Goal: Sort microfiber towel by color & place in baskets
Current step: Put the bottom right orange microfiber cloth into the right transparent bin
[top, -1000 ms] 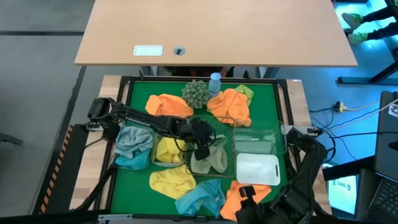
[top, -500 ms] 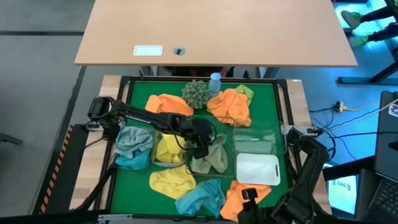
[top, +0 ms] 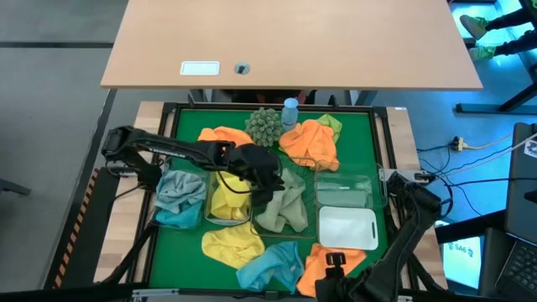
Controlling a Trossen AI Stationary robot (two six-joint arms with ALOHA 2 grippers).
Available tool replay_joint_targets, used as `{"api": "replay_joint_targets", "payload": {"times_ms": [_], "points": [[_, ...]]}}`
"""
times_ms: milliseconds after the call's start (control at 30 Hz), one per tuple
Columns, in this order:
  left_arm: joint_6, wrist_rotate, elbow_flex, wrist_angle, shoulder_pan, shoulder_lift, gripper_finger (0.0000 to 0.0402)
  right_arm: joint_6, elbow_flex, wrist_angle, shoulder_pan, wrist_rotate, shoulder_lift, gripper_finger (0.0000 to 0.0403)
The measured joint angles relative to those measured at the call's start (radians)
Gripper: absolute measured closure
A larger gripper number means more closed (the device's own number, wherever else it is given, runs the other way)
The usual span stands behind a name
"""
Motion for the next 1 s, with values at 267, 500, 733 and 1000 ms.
{"api": "replay_joint_targets", "payload": {"times_ms": [267, 500, 733, 1000], "points": [[0.001, -0.001, 0.0, 0.004, -0.034, -0.026, 0.0308, 0.063, -0.168, 0.156, 0.0, -0.067, 0.0, 0.0235], [0.001, -0.002, 0.0, -0.001, -0.065, -0.025, 0.0308, 0.176, -0.247, 0.171, 0.0, -0.073, 0.0, 0.0235], [0.001, -0.001, 0.0, 0.003, -0.096, -0.025, 0.0308, 0.208, -0.318, 0.243, 0.0, -0.073, 0.0, 0.0235], [0.07, -0.003, -0.001, 0.007, -0.122, -0.066, 0.0308, 0.206, -0.408, 0.39, 0.0, -0.073, 0.0, 0.0235]]}}
